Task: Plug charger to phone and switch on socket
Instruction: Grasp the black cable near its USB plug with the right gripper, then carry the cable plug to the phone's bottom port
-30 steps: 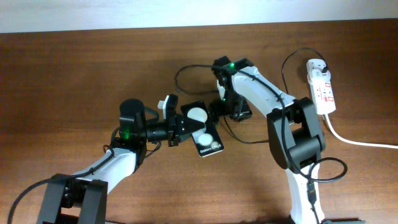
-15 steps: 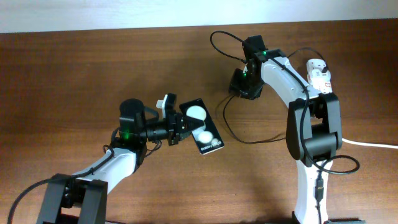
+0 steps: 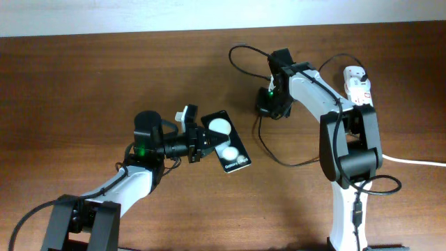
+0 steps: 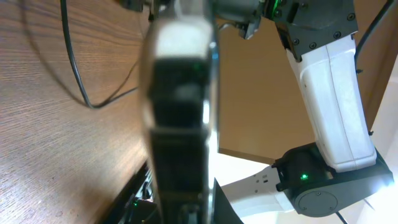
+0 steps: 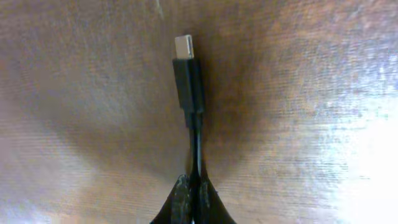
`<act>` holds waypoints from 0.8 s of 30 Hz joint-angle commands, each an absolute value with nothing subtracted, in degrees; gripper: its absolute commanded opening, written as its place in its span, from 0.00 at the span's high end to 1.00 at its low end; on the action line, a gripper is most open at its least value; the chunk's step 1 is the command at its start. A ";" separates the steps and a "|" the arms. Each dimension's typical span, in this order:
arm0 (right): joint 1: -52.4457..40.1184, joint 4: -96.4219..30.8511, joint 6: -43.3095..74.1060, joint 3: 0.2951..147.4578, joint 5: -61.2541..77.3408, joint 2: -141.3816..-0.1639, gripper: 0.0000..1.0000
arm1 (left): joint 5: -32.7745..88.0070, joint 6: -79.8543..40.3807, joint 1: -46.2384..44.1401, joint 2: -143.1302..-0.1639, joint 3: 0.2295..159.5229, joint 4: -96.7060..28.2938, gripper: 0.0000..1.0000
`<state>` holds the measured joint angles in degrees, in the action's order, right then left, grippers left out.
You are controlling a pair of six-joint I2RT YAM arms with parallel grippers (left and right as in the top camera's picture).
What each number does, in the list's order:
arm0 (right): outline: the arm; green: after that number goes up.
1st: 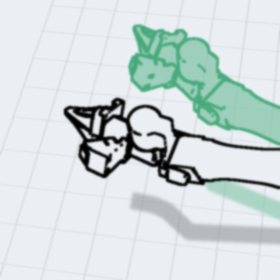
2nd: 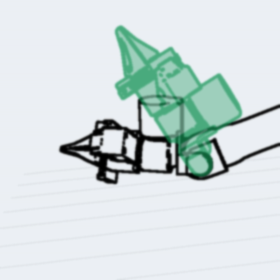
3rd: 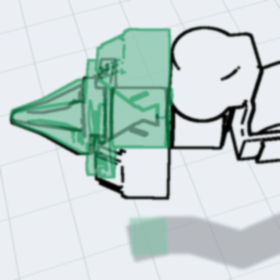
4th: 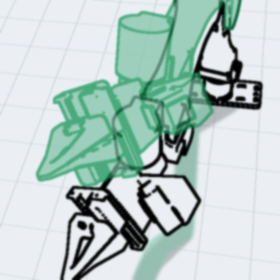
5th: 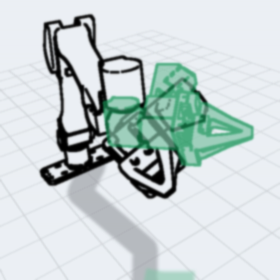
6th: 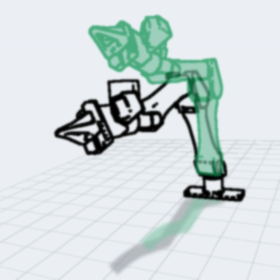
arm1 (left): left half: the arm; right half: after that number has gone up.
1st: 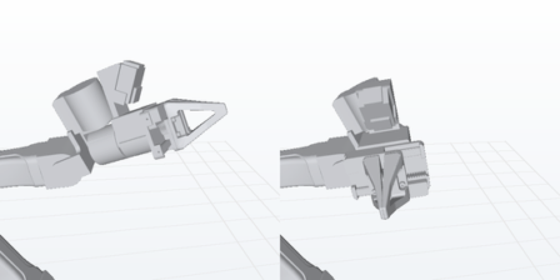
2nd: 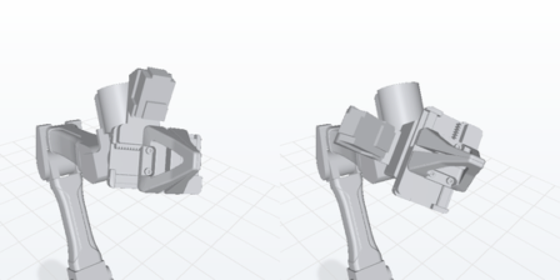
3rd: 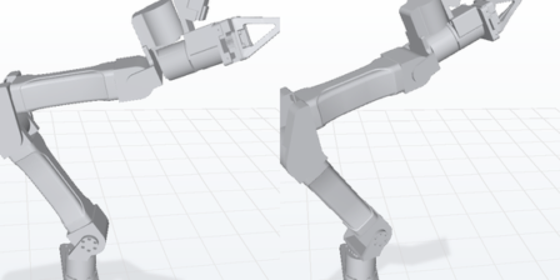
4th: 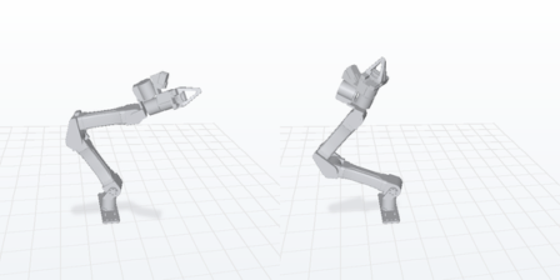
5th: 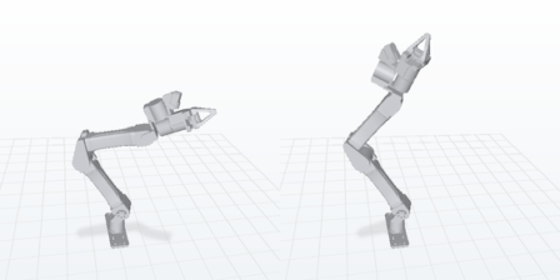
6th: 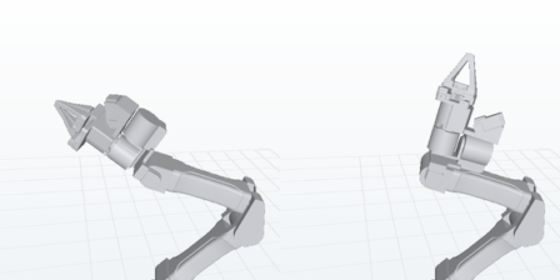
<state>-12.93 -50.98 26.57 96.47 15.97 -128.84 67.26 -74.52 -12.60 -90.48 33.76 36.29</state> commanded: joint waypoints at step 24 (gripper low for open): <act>-7.44 -67.94 9.93 45.54 51.42 -46.13 0.96 | 71.79 -71.48 -12.64 -90.04 34.61 36.86 1.00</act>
<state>-6.74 -68.47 9.30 46.00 46.85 -43.62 70.37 -72.84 -12.60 -90.50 33.91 36.32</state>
